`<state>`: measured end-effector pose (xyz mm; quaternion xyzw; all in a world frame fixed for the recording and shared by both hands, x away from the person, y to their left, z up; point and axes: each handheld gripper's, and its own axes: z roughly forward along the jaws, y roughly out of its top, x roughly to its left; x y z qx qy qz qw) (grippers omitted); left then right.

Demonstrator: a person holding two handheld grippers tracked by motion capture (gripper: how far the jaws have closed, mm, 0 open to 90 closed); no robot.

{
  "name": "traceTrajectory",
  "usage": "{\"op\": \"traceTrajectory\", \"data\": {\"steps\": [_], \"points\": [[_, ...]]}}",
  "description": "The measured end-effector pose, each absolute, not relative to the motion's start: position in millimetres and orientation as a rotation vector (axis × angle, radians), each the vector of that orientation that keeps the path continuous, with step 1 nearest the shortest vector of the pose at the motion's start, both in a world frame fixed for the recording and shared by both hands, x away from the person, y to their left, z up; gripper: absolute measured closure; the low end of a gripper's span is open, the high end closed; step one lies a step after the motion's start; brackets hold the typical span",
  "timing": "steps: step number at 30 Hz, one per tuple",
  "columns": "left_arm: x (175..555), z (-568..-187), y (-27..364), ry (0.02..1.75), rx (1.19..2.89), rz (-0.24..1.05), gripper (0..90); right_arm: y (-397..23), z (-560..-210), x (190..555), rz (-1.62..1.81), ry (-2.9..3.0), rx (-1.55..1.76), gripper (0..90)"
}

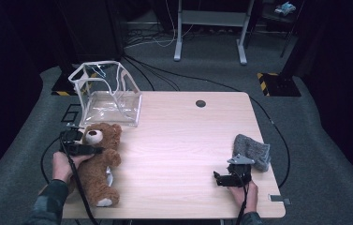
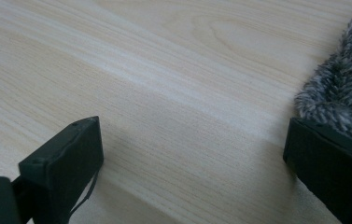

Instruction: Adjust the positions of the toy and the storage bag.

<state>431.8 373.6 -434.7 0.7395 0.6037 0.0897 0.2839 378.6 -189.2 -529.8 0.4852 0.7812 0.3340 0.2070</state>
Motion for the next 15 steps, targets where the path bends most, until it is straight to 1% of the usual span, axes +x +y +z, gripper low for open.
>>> {"op": "traceTrajectory", "data": {"steps": [1, 2, 3, 4, 5, 7, 9, 10, 11, 12, 15], "points": [[432, -435, 374, 1.616, 1.979, 0.24, 17.8, -189, -530, 379, 0.93, 2.175, 1.351, 4.1], [430, -426, 372, 1.604, 1.978, 0.263, 15.5, -189, -530, 379, 0.931, 2.175, 1.351, 4.1], [430, -426, 372, 1.604, 1.978, 0.263, 15.1, -189, -530, 379, 0.931, 2.174, 1.351, 4.1], [428, -416, 369, 1.588, 1.967, 0.296, 14.2, -189, -530, 379, 0.93, 2.178, 1.349, 4.1], [428, -416, 369, 1.588, 1.967, 0.296, 12.7, -189, -530, 379, 0.93, 2.178, 1.349, 4.1], [426, -401, 362, 1.572, 1.947, 0.333, 9.1, -189, -530, 379, 0.93, 2.178, 1.349, 4.1], [426, -396, 361, 1.552, 1.964, 0.346, 5.9, -189, -530, 379, 0.93, 2.178, 1.348, 4.2], [426, -390, 358, 1.541, 1.964, 0.355, 5.9, -189, -530, 379, 0.93, 2.178, 1.349, 4.2], [428, -382, 355, 1.513, 1.97, 0.392, 2.0, -189, -530, 379, 0.931, 2.179, 1.346, 4.3], [429, -378, 353, 1.501, 1.974, 0.391, 0.0, -189, -530, 379, 0.931, 2.179, 1.346, 4.4], [432, -371, 348, 1.479, 1.968, 0.406, 0.0, -190, -530, 379, 0.927, 2.183, 1.344, 4.5]]}}
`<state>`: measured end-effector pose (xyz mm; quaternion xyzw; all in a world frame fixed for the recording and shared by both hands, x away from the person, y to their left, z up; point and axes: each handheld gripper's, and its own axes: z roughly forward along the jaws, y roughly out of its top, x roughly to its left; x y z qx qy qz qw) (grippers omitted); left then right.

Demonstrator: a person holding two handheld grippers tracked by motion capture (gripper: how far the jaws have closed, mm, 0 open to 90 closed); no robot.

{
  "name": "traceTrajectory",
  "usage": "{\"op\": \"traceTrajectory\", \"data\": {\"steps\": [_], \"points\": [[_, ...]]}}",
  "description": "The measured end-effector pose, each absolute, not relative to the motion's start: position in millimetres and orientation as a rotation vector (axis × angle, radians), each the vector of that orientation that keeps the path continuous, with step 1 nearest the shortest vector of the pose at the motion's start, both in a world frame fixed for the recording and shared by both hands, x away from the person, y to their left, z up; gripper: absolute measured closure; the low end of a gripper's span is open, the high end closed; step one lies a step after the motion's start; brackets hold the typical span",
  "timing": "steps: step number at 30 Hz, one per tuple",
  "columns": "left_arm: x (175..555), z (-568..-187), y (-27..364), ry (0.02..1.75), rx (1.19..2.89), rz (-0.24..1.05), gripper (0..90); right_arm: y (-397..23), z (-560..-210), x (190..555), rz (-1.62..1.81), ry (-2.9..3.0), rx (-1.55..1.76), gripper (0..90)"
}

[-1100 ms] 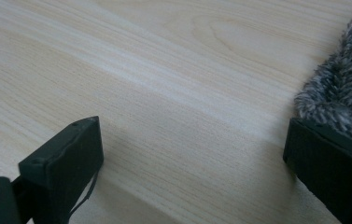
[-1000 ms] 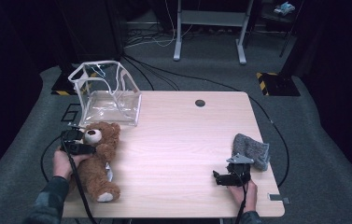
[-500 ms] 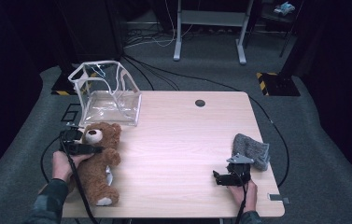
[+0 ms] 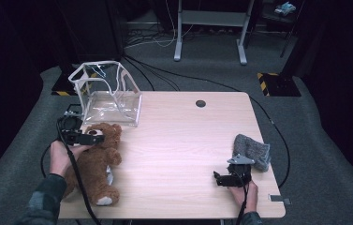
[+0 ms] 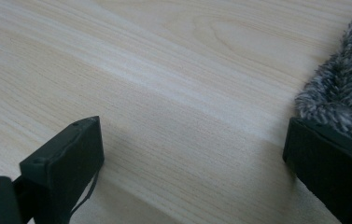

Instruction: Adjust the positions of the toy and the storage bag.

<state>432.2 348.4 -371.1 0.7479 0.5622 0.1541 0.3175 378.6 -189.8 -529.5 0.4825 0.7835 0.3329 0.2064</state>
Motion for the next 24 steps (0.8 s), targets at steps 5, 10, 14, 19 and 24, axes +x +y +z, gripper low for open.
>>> {"op": "traceTrajectory", "data": {"steps": [5, 10, 14, 19, 24], "points": [[450, -356, 334, 1.427, 1.994, 0.447, 0.0, -190, -530, 379, 0.926, 2.183, 1.337, 4.6], [465, -348, 324, 1.392, 2.013, 0.463, 0.0, -190, -530, 379, 0.928, 2.182, 1.342, 4.6], [483, -341, 312, 1.373, 2.019, 0.493, 0.1, -190, -530, 379, 0.928, 2.183, 1.328, 4.8], [508, -335, 296, 1.345, 2.032, 0.491, 5.3, -190, -530, 379, 0.934, 2.177, 1.333, 5.1], [524, -331, 288, 1.327, 2.037, 0.49, 4.4, -189, -530, 379, 0.937, 2.169, 1.343, 5.3]]}}
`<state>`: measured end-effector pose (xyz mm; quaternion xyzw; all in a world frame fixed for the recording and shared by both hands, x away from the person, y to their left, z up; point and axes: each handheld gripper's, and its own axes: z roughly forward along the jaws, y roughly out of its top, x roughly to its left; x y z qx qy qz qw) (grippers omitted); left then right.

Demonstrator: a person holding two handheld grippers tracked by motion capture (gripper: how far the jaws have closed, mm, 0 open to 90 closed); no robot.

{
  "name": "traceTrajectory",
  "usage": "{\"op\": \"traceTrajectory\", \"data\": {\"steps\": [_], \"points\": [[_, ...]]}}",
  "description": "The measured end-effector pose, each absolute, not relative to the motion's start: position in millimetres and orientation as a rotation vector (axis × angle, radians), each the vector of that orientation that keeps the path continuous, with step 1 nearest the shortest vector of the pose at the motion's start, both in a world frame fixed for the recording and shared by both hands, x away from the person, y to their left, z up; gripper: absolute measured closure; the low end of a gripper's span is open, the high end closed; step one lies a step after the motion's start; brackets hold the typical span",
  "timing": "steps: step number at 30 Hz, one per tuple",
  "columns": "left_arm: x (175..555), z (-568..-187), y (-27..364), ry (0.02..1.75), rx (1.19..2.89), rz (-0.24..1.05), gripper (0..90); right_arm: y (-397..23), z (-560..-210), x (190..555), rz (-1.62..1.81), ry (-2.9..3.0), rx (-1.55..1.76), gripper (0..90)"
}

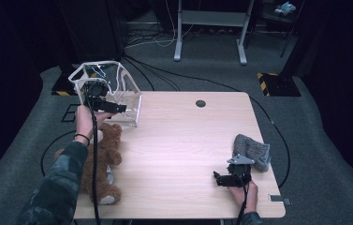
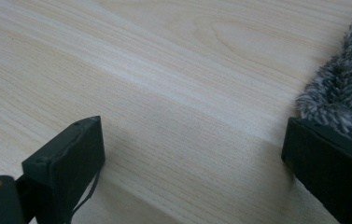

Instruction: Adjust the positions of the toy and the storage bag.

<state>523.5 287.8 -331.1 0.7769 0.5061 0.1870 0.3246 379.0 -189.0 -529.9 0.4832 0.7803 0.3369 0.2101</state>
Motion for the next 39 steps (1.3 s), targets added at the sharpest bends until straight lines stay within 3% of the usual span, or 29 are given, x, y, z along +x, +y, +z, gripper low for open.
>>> {"op": "traceTrajectory", "data": {"steps": [13, 19, 25, 31, 35, 39], "points": [[567, -329, 286, 1.298, 2.014, 0.503, 8.0, -190, -530, 379, 0.932, 2.184, 1.327, 5.2], [582, -337, 282, 1.307, 2.026, 0.486, 2.6, -186, -531, 381, 0.931, 2.194, 1.341, 0.0], [590, -342, 277, 1.324, 2.071, 0.556, 4.3, -186, -530, 380, 0.936, 2.248, 1.281, 0.0], [592, -354, 270, 1.325, 2.137, 0.614, 38.6, -186, -530, 381, 0.933, 2.233, 1.297, 0.0], [589, -353, 272, 1.34, 2.127, 0.69, 69.1, -186, -530, 381, 0.931, 2.227, 1.307, 0.0], [588, -352, 276, 1.347, 2.102, 0.685, 83.0, -186, -531, 381, 0.929, 2.225, 1.302, 0.0]]}}
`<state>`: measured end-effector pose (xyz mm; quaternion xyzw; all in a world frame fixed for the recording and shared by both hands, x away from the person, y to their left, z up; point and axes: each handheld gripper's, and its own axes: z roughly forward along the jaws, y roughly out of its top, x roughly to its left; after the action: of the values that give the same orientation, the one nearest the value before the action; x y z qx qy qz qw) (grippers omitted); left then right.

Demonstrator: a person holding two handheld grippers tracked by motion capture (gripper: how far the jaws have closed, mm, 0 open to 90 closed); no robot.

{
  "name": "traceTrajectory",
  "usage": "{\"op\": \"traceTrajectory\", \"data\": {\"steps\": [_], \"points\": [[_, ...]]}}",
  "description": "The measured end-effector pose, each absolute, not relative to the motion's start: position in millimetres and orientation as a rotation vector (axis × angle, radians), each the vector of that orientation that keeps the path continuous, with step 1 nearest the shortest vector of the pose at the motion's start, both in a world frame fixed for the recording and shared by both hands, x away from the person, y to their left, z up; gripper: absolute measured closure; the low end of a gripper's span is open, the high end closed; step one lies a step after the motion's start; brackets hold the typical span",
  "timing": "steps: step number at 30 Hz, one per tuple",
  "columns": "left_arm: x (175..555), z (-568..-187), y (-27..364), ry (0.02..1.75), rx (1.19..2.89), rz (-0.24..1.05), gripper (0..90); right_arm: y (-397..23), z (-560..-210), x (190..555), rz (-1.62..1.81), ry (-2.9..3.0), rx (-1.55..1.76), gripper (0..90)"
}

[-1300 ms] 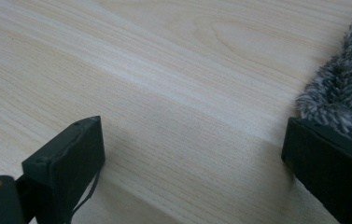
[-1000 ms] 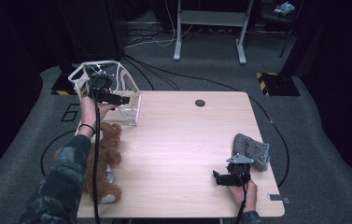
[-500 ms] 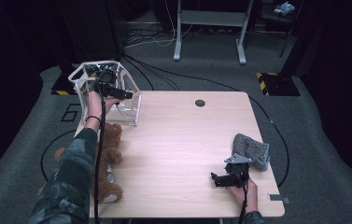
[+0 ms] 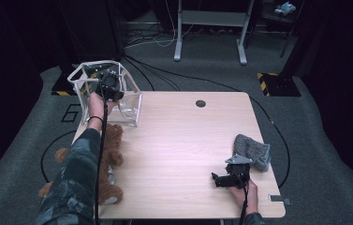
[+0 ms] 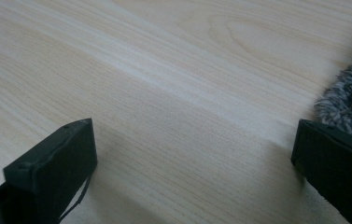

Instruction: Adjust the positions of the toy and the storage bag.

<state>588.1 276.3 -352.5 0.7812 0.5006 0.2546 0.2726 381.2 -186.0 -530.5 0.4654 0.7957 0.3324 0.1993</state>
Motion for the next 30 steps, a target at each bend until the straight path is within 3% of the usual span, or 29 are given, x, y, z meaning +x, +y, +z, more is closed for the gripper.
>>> {"op": "traceTrajectory", "data": {"steps": [30], "points": [[585, -351, 237, 1.185, 2.162, 0.618, 84.3, -186, -530, 381, 0.927, 2.22, 1.303, 0.0]]}}
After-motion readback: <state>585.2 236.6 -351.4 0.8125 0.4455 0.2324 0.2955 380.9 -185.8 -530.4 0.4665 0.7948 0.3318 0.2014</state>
